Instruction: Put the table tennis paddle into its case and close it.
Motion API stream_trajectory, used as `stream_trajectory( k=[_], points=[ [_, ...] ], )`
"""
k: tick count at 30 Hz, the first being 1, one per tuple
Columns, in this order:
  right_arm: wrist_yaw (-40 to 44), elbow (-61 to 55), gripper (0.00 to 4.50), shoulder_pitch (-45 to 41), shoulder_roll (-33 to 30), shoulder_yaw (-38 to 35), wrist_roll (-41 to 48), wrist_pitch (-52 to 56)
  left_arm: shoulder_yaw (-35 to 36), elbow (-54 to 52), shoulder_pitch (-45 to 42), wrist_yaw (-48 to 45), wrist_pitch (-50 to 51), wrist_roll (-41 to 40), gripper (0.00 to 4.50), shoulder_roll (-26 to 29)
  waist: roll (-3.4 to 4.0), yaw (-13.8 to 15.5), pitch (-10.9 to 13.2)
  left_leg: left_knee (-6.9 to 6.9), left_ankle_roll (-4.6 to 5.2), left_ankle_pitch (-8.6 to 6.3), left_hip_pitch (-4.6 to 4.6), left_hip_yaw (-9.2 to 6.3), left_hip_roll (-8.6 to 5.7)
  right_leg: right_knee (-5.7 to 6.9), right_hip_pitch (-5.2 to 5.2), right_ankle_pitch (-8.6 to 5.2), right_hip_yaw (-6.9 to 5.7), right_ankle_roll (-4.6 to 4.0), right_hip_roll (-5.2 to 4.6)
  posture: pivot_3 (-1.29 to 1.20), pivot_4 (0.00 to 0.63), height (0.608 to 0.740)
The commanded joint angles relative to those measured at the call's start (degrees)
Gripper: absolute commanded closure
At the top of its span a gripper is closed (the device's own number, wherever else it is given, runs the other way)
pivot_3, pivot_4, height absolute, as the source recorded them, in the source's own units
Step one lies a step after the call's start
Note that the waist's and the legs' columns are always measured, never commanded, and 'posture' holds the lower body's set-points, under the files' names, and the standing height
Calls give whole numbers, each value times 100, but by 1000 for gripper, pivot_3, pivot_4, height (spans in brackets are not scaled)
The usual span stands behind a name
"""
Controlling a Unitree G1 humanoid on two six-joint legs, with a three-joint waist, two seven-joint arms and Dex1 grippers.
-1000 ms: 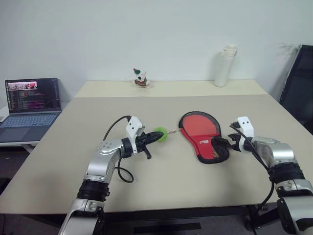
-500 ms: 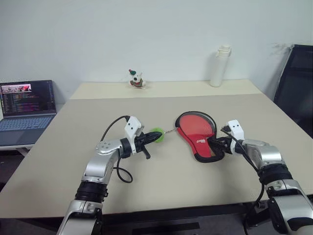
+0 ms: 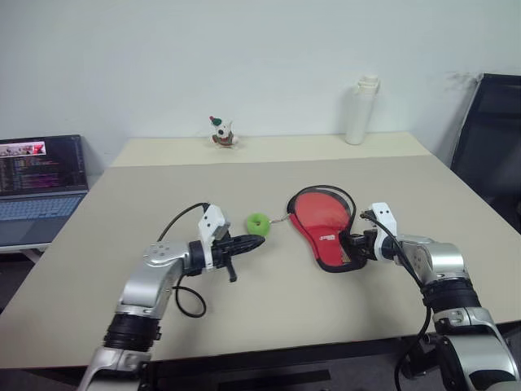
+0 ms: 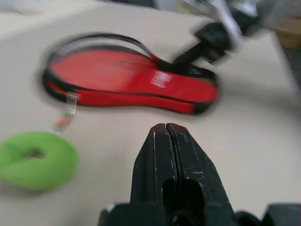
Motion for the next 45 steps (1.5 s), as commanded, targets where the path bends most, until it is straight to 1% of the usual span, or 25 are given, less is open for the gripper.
stream_trajectory(
  k=[1,4,9,16,22,29,38,43,45],
  points=[
    [-630,-1268,4494,332,411,-277,344,1145,76,-516,188,-531,260,-382,4500,456,0,5,0,-2,0,0,-5,-5,0,6,-7,-5,-4,-8,0,0,150,740],
    [-1053,-2067,4494,604,790,-463,421,1757,49,-647,309,-695,309,-438,4500,703,0,23,0,0,0,0,-11,-22,0,8,-7,-9,-22,-15,0,0,150,740],
    [-1466,-3009,4494,916,1400,-613,589,2504,-26,-826,424,-869,403,-517,4500,900,0,16,0,1,0,0,-10,-14,-3,4,-7,-11,-15,-13,0,0,150,740],
    [-1621,-3962,4494,1306,1750,-717,665,3242,-96,-1282,712,-992,600,-680,4500,1056,0,7,0,-1,0,0,-12,-15,-2,-1,-8,-15,-16,-10,1,0,150,740],
    [-1581,-4638,4494,1777,1753,-751,832,3655,-82,-1655,1048,-1076,734,-854,4500,1233,0,11,0,-1,0,0,-11,-17,-2,-1,-7,-31,-17,8,0,0,150,740],
    [-1516,-5086,4494,2353,1328,-793,1210,3660,-71,-1744,1176,-1068,756,-949,4500,1339,0,20,0,-2,-1,0,-12,-20,-4,-5,-4,-35,-22,8,-3,0,150,740],
    [-1587,-5130,4494,2504,843,-1090,1580,3660,-131,-1705,1176,-1042,714,-928,4500,1318,-1,47,0,-2,0,0,-13,-19,-6,-10,-3,-36,-22,9,-4,0,150,740],
    [-1732,-5081,4494,2405,940,-1081,1639,3660,-166,-1640,1145,-1025,656,-881,4500,1277,-1,86,0,-1,0,0,-13,-19,-6,-10,-3,-36,-22,9,-4,0,150,740],
    [-1855,-5030,4494,2299,1171,-1121,1635,3660,-176,-1627,1146,-1015,630,-873,4500,1267,-2,95,-1,-1,0,0,-12,-18,-6,-10,-3,-36,-21,9,-4,0,150,740]
  ],
)
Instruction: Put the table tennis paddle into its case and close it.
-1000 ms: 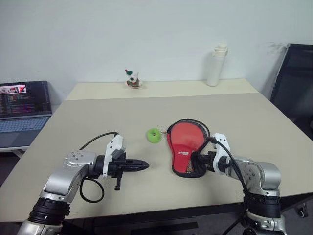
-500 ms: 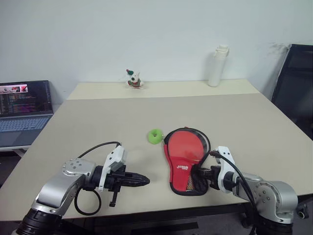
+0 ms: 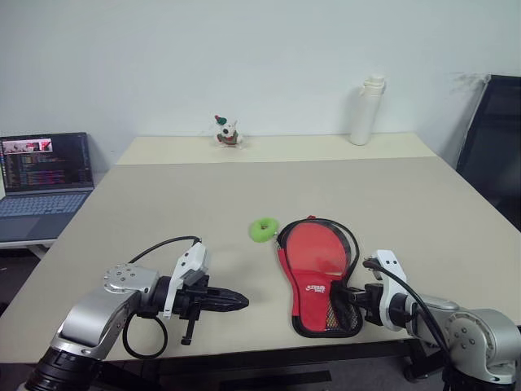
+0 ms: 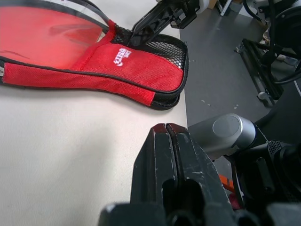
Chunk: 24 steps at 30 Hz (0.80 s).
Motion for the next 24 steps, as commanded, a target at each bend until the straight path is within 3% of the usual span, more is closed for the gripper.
stream_trajectory(
  k=[1,5,8,15,19,24],
  points=[
    [-198,0,4494,-151,307,-108,75,64,-14,-95,-31,-13,-109,-28,4500,5,0,12,0,0,0,0,0,0,1,0,0,0,0,0,0,0,150,740],
    [-356,-10,4494,-254,482,-144,87,64,-24,-76,-11,15,-160,-18,4500,-1,0,-3,0,1,0,0,2,1,3,3,-1,0,2,0,2,0,150,740],
    [-422,-55,3790,-250,504,-144,128,64,10,-41,33,63,-212,-13,4500,-13,0,-3,0,1,0,0,2,1,3,3,-1,0,1,0,2,0,150,740],
    [-79,-506,1359,-74,-244,-65,432,64,145,12,140,427,-172,-89,4500,-173,0,13,0,1,0,0,-1,2,0,-1,-1,0,1,0,-4,0,150,740],
    [422,-612,29,-264,-528,-474,808,-65,316,321,37,834,-110,-81,4500,-339,0,24,0,1,0,0,1,2,1,0,-1,0,1,0,-2,0,150,740],
    [594,-401,29,-813,-573,-691,965,-570,462,876,-358,1361,-279,86,4500,-657,0,30,0,4,0,0,5,-3,2,6,3,1,-2,1,4,0,150,740]
  ],
)
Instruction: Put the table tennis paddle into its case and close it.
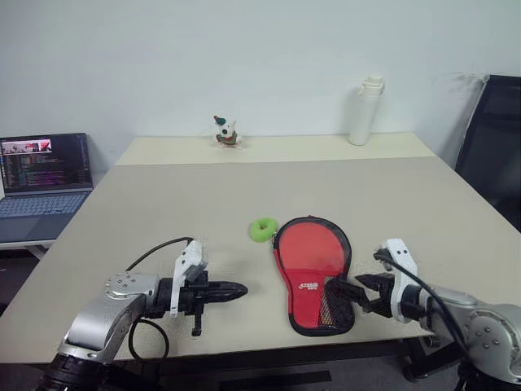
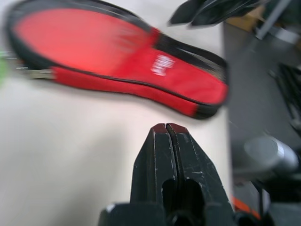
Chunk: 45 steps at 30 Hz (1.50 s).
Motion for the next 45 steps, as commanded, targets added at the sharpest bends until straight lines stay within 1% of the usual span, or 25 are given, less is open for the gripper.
stream_trajectory(
  k=[1,3,6,13,14,19,23,30,35,39,41,45],
  points=[
    [59,60,7,-378,22,-1,107,-460,188,471,-514,560,-320,246,4320,-268,0,10,0,0,0,0,0,-1,0,-3,2,0,-1,0,0,0,150,740],
    [-9,184,0,-476,51,308,-19,-677,116,947,-918,959,-517,581,3889,-444,-2,23,0,0,0,0,-3,-2,-2,-5,2,0,-2,1,0,0,150,740],
    [-70,248,0,-442,58,625,-71,-891,90,1437,-1343,1226,-716,817,2820,-625,-3,24,0,-2,0,0,-9,-3,-4,-9,0,1,-1,1,0,0,150,740],
    [-192,286,0,-277,101,1026,-55,-1152,14,2747,-2246,1779,-972,1291,232,-1104,-4,33,0,-1,0,-1,-17,1,-10,-11,-4,2,0,4,-10,0,150,740],
    [-208,300,0,-268,108,1075,-60,-1187,-1,2952,-2371,1823,-961,1336,14,-1186,-4,34,0,0,0,-1,-16,1,-10,-9,-4,2,-1,5,-9,0,150,740],
    [-281,372,0,-274,119,1363,-94,-1390,-92,4200,-3071,2008,-1197,1676,14,-1613,-4,34,0,3,0,0,-15,-3,-10,-5,-3,3,-5,6,-7,0,150,740],
    [-314,408,0,-273,108,1567,-117,-1543,-205,5282,-3633,1943,-1412,1936,14,-1870,-5,32,0,2,0,0,-17,-1,-13,-8,-3,3,-17,6,-7,0,150,740],
    [-299,426,0,-273,29,1942,-242,-1823,-351,6792,-4375,1919,-1867,2451,14,-2107,-7,27,1,1,0,0,-18,-5,-13,-8,-4,3,-28,6,-7,0,150,740],
    [-188,625,0,-414,-144,2257,-487,-2191,-339,7177,-4493,1913,-2120,2645,14,-2171,-8,33,-1,3,0,0,-16,-4,-14,-5,-2,3,-31,7,-7,0,150,740],
    [-137,1158,0,-717,-148,2486,-817,-2654,-308,7218,-4461,1831,-2194,2671,14,-2201,-9,34,-1,6,0,0,-15,-5,-13,-3,0,4,-32,8,-8,0,150,740],
    [-101,1542,0,-898,-123,2689,-1088,-2981,-301,7222,-4438,1822,-2217,2682,14,-2209,-9,33,-1,6,0,0,-15,-5,-13,-3,0,4,-33,8,-8,0,150,740],
    [-120,2741,0,-1402,196,3091,-1719,-3783,-277,7177,-4366,1777,-2236,2688,14,-2236,-9,30,-1,7,0,0,-14,-4,-15,-2,0,4,-32,7,-8,0,150,740]
  ],
)
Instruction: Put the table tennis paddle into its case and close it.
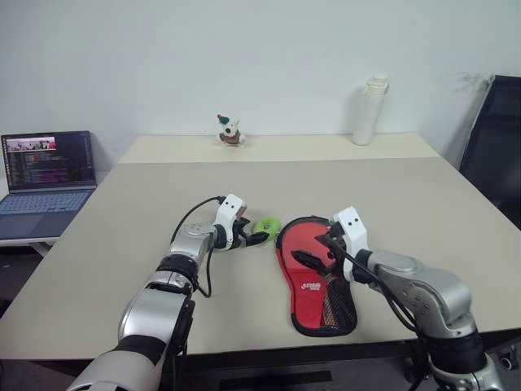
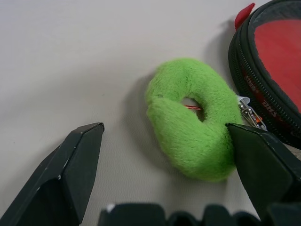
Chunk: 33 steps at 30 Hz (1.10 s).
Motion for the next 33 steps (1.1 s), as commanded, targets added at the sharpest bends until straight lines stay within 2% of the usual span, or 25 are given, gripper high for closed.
stream_trajectory(
  k=[1,5,8,12,15,18,23,25,33],
  points=[
    [22,731,0,-319,229,284,-471,-742,-9,-22,62,-73,-28,84,14,-73,0,0,0,0,0,0,0,-1,1,0,0,0,-1,0,0,0,150,740],
    [60,1114,0,-397,394,415,-756,-1045,29,-77,112,-154,-18,78,14,-57,-2,5,-1,-1,0,0,-6,-2,0,-4,-1,16,-5,-27,-2,0,150,740],
    [95,1136,0,-380,472,394,-818,-1068,52,-125,146,-228,-54,58,556,-40,-2,3,-1,-1,0,0,-6,1,-2,-5,-1,17,-3,-28,-7,0,150,740],
    [147,1056,0,-297,529,379,-849,-1028,60,-155,181,-326,9,48,1878,-27,-2,0,-1,0,0,0,-4,-4,0,2,-1,17,-9,-29,-6,0,150,740],
    [174,997,0,-261,538,365,-884,-1000,21,-146,191,-343,18,91,1878,-43,-2,-1,-1,0,0,0,-2,-7,2,4,0,17,-12,-29,-3,0,150,740],
    [186,956,0,-218,508,379,-940,-1001,40,-105,167,-233,35,98,2357,-76,-2,0,-1,1,0,0,-2,-7,2,5,0,17,-12,-29,-2,0,150,740],
    [89,1198,0,-60,434,558,-1320,-1304,37,-116,141,-248,52,102,4018,-99,-2,0,-2,3,0,0,-1,-7,1,6,1,17,-12,-29,-3,0,150,740],
    [62,1375,0,25,357,695,-1569,-1486,33,-123,119,-274,52,104,4485,-99,-3,-2,-3,4,0,0,4,-7,1,9,4,17,-12,-28,-3,0,150,740],
    [255,1505,0,427,222,881,-1918,-1627,-48,53,-357,56,-255,349,4485,-73,-6,0,-5,6,-1,1,6,-11,1,7,10,15,-16,-25,-2,0,150,740]
  ],
)
